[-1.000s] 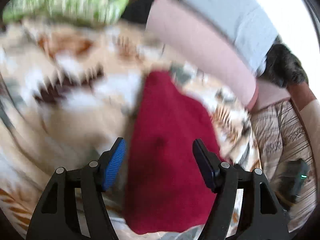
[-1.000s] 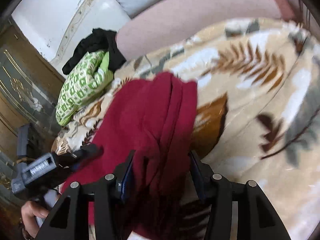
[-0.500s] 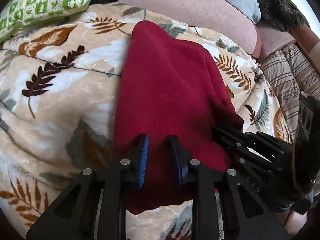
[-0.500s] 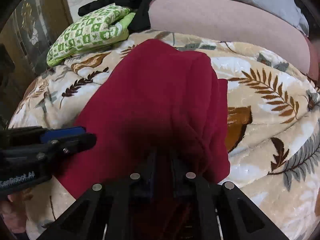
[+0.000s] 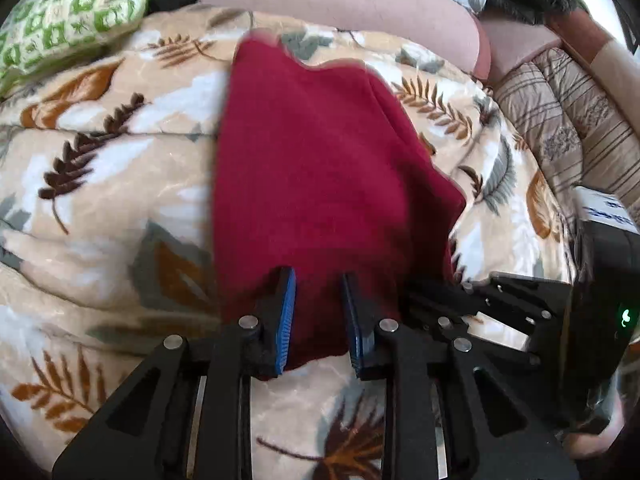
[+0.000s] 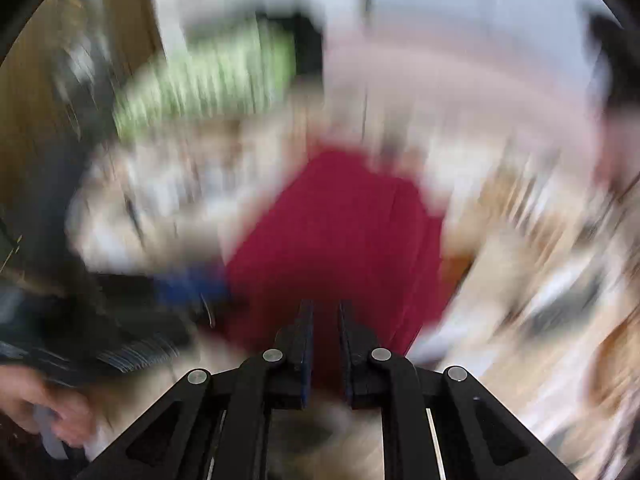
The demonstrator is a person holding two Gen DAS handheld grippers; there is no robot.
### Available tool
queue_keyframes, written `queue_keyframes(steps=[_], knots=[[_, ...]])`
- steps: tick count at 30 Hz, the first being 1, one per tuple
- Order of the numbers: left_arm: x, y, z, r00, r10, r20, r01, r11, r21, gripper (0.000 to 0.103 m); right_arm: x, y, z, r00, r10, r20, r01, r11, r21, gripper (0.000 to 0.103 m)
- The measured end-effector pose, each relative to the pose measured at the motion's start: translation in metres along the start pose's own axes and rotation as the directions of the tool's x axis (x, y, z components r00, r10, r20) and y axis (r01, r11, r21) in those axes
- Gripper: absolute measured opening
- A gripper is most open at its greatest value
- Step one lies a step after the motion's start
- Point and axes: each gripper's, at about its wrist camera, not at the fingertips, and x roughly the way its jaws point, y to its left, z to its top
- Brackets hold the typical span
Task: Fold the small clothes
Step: 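Release the folded red bundle and pull both grippers back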
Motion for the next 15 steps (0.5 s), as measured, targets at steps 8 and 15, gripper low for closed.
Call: queue_keyframes(steps=[8,15], knots=[[-0.060,0.006,-0.019,0.986,0.011,0.165,-0.006,0.999,-0.031,0.022,-0.051,0.011,-0.007,0.981,-0.054,0.189,0.041,0.996,0.075,0.010],[-0.111,0.002,-0.102,0.961,0.078,0.265,-0.087,0.996,0.022,0.074,-0.094,0.041,-0.082,0.969,-0.145,0.201,0.130,0.988,0.086,0.012]])
